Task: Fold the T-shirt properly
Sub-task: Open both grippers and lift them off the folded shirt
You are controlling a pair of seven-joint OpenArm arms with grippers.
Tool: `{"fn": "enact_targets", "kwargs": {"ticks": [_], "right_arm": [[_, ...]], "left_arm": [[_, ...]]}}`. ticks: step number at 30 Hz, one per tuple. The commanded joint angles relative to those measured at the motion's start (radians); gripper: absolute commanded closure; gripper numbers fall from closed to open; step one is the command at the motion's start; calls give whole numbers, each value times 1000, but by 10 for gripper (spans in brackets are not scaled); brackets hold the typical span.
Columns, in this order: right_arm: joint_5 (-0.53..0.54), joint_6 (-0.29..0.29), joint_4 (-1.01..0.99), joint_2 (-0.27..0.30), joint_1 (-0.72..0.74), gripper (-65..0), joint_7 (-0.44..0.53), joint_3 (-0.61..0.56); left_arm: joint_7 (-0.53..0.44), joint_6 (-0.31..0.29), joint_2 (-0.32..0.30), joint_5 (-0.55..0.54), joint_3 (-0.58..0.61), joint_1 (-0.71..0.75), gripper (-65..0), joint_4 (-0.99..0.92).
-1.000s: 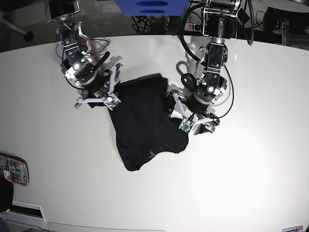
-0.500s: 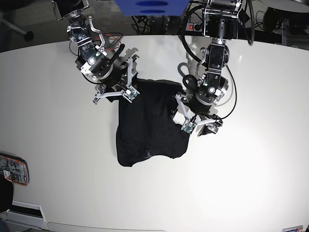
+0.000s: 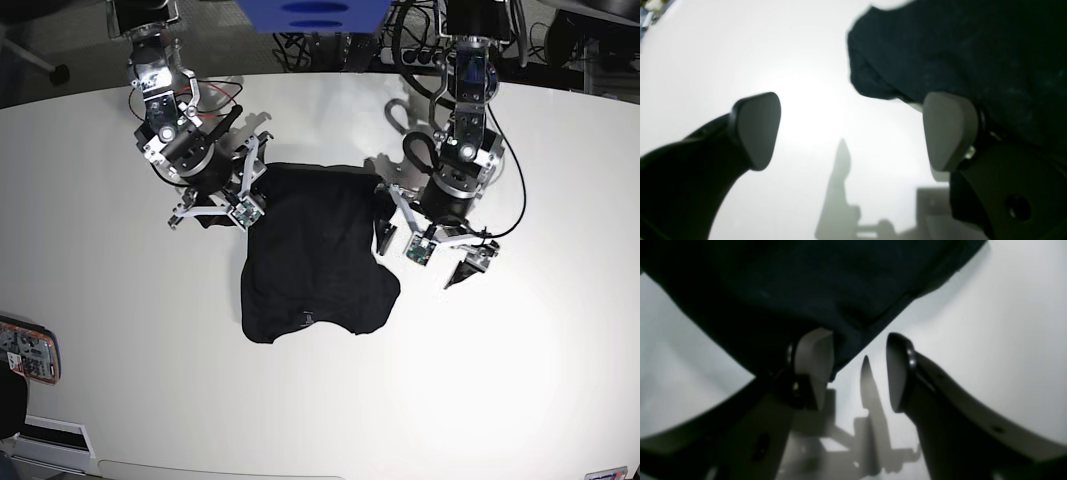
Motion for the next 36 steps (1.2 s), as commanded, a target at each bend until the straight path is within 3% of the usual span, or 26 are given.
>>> {"fn": "enact_targets", "kwargs": {"ticks": [1,9,12,15,18,27,31,36], "right_arm": [[2,-6,31,5,11,-274,25,15],[2,-6,60,3,11,-274,268,83],[5,-6,40,3,8,-274,384,126],[5,-6,31,3,-23,-274,484,176],[7,-6,28,3,-51,-274,562,225],[8,-6,11,5,-146,-272,699,353],[10,-6,-64,6,-167,-271,844,388],[10,-6,-212,5,-192,-271,1200,445]], "left_arm": [[-24,8,-4,-13,-13,4,-650,47],[-59,8,-4,-19,-94,85,-650,135],[-243,8,-4,-39,-120,122,-650,103],[-531,8,-4,-79,-136,165,-650,35],[-748,8,-1,-87,-146,190,-650,-43],[-798,8,-4,-90,-148,308,-650,-82],[-1007,8,-10,-90,-168,348,-650,-111],[-1292,8,-10,-90,-197,362,-650,-229]]}}
